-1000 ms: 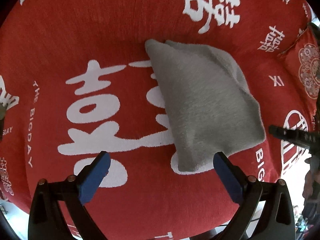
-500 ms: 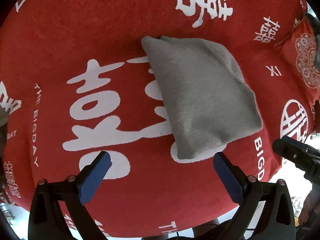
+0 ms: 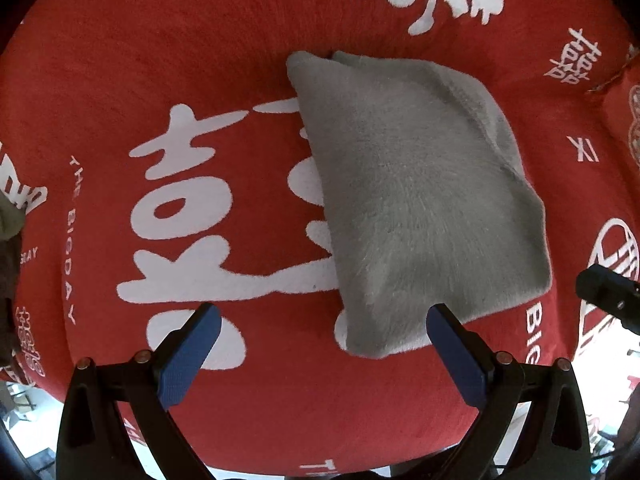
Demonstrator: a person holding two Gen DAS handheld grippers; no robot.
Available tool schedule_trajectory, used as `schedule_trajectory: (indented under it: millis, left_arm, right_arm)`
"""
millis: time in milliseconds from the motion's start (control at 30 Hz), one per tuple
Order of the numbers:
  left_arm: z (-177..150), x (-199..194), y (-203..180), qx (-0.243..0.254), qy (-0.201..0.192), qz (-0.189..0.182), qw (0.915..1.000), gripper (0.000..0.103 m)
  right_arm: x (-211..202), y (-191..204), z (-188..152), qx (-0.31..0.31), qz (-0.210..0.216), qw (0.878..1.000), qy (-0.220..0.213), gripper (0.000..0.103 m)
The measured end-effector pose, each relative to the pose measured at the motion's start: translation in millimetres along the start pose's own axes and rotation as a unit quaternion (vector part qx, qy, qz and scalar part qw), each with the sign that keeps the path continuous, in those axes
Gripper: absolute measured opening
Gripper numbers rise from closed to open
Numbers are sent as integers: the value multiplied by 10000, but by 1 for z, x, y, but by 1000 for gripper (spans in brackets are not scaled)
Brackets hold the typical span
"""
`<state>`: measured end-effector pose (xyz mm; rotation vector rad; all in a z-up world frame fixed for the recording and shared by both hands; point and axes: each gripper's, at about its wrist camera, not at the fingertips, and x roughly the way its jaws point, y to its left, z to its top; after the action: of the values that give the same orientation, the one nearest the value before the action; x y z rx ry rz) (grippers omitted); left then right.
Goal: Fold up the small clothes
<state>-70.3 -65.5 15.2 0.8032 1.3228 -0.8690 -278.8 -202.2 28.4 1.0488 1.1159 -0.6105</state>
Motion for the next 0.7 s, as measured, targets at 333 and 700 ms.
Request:
schedule_trajectory:
  millis: [333,700]
  left_arm:
    - [24,23,-8,-272,-57,-444,9986,103]
    - [48,31,-7,-585,-28,-323,9978,103]
  right_arm:
    - [16,-30,43,-81,168,9996,220,81]
    - [40,-47,87,-231,599,9972,382,81]
